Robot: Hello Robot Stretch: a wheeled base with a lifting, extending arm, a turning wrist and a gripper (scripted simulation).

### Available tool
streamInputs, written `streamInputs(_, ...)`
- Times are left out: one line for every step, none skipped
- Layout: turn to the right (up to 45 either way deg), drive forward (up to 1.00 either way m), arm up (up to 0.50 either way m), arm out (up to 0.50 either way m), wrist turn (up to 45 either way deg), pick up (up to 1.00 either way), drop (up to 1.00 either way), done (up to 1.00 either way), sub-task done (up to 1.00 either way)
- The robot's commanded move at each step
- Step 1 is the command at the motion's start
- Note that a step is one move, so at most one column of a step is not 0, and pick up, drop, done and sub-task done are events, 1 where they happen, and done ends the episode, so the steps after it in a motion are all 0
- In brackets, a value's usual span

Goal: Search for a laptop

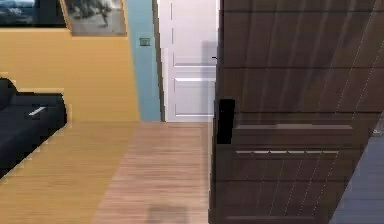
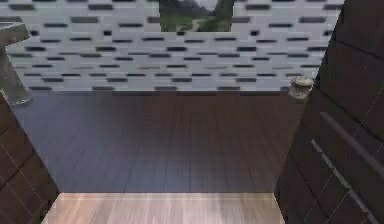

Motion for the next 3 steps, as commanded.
streamInputs(-45.0, 0.0, 0.0, 0.0, 0.0, 0.0, 0.0, 0.0, 0.0)
streamInputs(-45.0, 0.0, 0.0, 0.0, 0.0, 0.0, 0.0, 0.0, 0.0)
streamInputs(-42.0, 0.0, 0.0, 0.0, 0.0, 0.0, 0.0, 0.0, 0.0)
